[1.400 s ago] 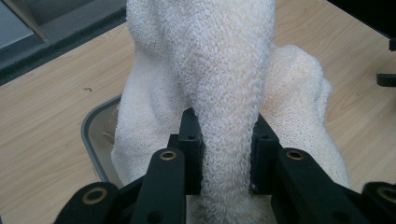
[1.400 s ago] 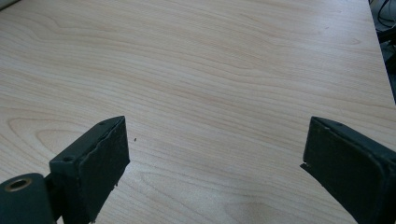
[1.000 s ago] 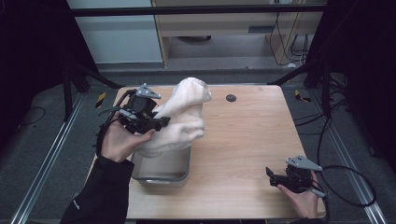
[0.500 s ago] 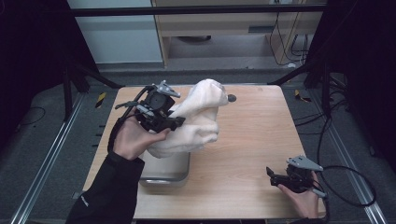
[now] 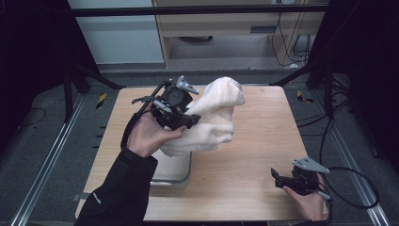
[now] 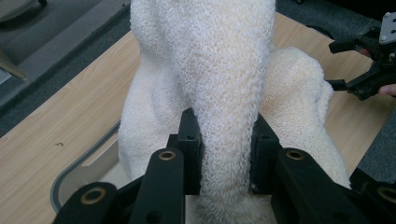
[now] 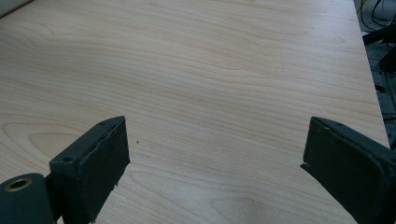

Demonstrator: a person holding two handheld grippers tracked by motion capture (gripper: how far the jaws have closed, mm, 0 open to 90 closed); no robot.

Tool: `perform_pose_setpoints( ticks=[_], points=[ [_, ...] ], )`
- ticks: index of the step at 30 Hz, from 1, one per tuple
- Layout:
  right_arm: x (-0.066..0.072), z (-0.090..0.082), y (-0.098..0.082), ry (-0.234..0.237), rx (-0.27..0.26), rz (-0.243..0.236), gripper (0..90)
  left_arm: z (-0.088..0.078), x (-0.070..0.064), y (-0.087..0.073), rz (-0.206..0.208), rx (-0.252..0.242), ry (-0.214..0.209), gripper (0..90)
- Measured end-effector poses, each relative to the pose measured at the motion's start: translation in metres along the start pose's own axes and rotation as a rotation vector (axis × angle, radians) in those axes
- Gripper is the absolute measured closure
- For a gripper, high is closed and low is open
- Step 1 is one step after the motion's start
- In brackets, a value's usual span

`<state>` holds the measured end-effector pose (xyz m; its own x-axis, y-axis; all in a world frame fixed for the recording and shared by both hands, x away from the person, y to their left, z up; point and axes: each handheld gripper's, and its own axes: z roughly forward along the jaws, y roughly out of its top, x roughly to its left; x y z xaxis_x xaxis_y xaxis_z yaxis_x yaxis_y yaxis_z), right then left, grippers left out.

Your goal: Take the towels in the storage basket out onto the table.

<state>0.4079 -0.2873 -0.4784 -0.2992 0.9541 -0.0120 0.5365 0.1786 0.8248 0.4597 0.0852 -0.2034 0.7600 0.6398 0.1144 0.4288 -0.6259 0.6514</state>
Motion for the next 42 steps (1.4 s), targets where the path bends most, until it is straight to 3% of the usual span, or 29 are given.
perform_pose_setpoints(
  ticks=[9,20,33,42],
  points=[
    [-0.004,0.0,-0.002,-0.01,0.003,0.002,7.0,0.016,-0.011,0.011,0.027,0.009,-0.029,71.7],
    [-0.007,0.0,-0.003,-0.017,0.006,0.01,7.0,0.023,-0.032,0.03,0.063,0.005,-0.049,71.7],
    [-0.009,-0.001,-0.005,-0.02,0.007,0.011,7.1,0.059,-0.052,0.04,0.099,0.021,-0.098,71.6],
    [-0.011,-0.001,-0.006,-0.02,0.007,0.011,7.1,0.09,-0.06,0.036,0.113,0.04,-0.127,71.5]
  ],
)
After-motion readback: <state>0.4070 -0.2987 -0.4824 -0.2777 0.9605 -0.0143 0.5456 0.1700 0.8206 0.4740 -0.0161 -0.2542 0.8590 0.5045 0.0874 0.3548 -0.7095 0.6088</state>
